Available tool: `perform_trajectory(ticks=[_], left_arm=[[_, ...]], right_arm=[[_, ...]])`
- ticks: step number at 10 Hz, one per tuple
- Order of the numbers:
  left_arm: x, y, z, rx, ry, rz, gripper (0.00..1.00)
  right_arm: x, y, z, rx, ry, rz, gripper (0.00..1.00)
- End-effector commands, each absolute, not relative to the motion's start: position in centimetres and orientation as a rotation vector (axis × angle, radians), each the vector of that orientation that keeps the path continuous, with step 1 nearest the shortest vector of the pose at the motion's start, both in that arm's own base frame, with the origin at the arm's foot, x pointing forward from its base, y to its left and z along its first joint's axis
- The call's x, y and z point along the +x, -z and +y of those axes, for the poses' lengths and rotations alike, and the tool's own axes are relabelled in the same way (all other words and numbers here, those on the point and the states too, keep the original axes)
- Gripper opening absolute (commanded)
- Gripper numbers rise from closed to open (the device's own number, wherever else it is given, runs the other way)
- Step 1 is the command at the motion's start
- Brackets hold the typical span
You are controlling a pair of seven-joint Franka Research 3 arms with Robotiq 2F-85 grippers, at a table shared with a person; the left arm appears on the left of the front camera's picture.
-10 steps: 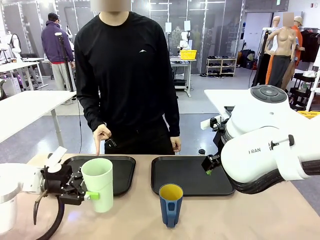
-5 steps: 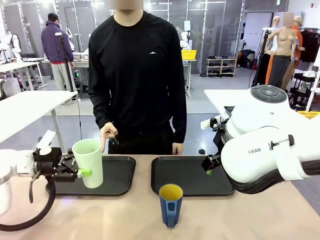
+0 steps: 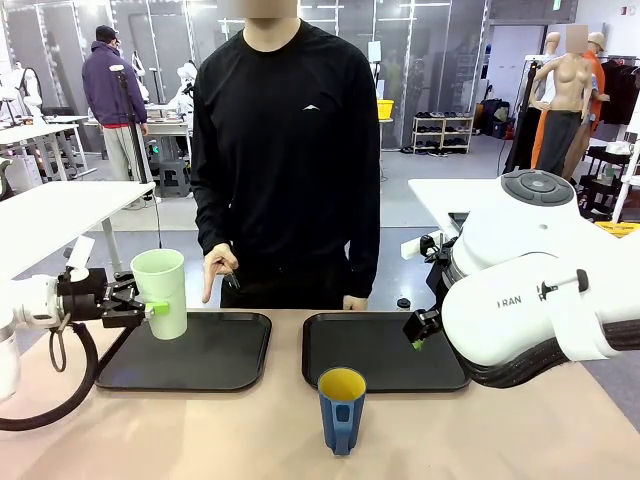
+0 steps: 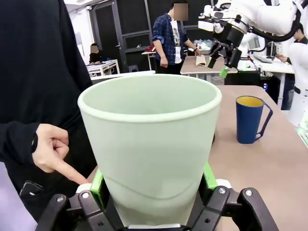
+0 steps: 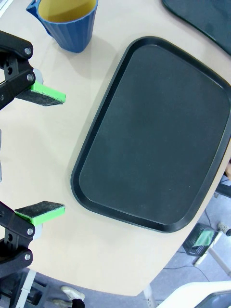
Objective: Sort and store the cups by type.
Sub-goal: Place the picked Reusable plastic cup into the Flat Tray indicated by the person.
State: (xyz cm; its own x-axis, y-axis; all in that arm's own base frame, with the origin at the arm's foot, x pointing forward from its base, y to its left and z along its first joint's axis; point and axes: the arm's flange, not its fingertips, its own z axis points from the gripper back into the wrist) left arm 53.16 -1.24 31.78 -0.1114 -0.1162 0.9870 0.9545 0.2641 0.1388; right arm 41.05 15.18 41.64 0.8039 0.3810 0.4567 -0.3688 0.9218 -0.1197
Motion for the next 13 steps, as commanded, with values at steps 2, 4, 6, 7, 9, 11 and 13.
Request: perform_trajectory(ticks=[2,4,6,7,9,11,13], left_arm=[[53.2,-31.8,-1.2,-0.87,1.138,-1.343,0.86],[53.2,-31.8,-1.2,-0.87,1.138,-1.343,0.86],[53.9,-31.0,-1.7,-0.883,1.148,-1.32,0.86],[55.0,-30.2,-1.5,-0.868,1.131,-1.331,0.86],[56.2,-28.6,-1.4,-0.891,1.121,-1.341,0.86],[57.0,-27.0,-1.8,-0.915,1.113,-1.353,0.86],[57.6,-25.9,-2.0,-0.923,1.107,-1.343,0.86]], right_arm=[[41.1,-41.6,15.2,-0.025,-0.402,-0.495,1.0],[41.1,-41.6,15.2,-0.025,-0.402,-0.495,1.0],[41.1,-41.6,15.2,-0.025,-0.402,-0.495,1.0],[41.1,-41.6,15.2,-0.025,-0.402,-0.495,1.0],[41.1,-41.6,15.2,-0.025,-0.402,-0.495,1.0],[41.1,-41.6,15.2,-0.025,-0.402,-0.495,1.0],[41.1,-41.6,15.2,-0.025,-0.402,-0.495,1.0]])
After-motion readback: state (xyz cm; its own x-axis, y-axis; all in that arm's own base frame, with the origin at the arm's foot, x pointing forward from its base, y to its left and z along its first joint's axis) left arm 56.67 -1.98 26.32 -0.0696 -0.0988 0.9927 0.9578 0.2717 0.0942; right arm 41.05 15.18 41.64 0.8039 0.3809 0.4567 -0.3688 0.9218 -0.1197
